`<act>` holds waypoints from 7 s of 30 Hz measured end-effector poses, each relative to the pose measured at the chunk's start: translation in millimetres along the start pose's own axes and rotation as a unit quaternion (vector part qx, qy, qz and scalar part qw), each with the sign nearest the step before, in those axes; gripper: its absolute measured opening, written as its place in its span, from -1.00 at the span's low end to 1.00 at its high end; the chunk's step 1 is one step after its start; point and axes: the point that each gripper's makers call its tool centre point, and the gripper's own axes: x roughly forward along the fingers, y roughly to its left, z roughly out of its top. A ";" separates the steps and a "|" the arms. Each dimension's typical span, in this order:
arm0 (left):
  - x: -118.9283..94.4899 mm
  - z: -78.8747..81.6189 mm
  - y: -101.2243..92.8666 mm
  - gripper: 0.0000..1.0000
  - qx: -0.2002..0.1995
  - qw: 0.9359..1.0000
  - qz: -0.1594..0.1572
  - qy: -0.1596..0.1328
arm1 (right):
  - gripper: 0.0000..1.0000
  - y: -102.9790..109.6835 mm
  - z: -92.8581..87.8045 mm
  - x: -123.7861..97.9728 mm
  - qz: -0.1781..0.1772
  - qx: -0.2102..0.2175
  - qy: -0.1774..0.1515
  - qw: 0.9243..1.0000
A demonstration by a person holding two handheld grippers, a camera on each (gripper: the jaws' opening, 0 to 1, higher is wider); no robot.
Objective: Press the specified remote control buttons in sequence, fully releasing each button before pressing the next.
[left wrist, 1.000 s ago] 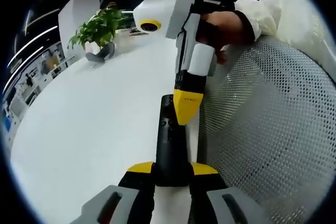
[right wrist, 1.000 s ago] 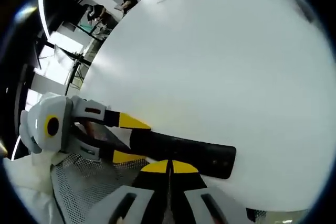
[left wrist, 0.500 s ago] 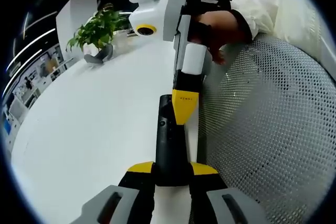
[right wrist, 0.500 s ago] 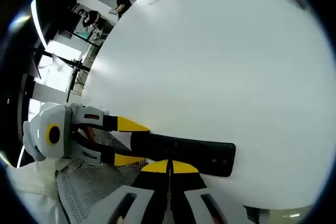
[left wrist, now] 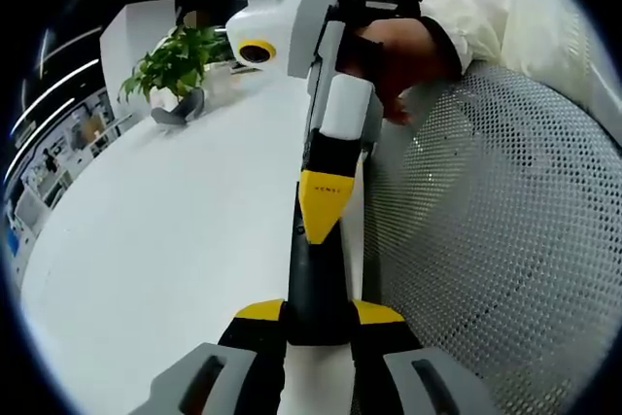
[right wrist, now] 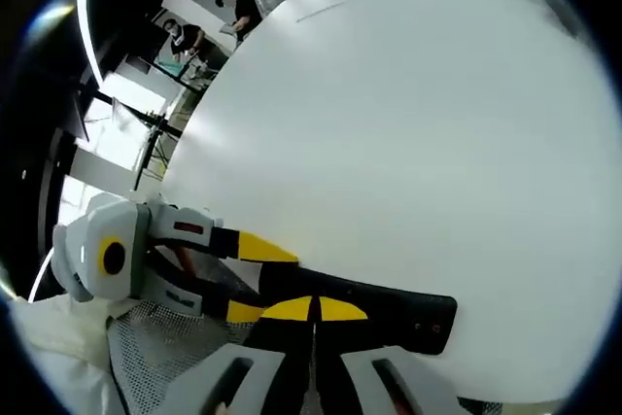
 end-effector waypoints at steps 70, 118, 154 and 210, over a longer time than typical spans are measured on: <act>-2.3 -3.3 -0.5 -0.52 -0.026 1.000 -0.003 0.004 | -1.00 6.9 2.1 5.4 -0.004 -0.031 -0.003 0.999; -0.3 -1.4 7.5 -0.53 -0.032 0.999 0.005 0.017 | 0.75 4.8 63.3 -133.1 -0.207 -0.217 -0.363 0.882; -3.5 -10.9 125.0 -0.54 0.035 0.994 -0.001 0.102 | 0.87 -6.9 71.5 -142.9 -0.283 -0.256 -0.375 0.845; 7.2 -10.8 319.4 -0.52 0.081 0.980 -0.005 0.179 | 0.80 -35.3 61.9 -134.6 -0.342 -0.245 -0.319 0.849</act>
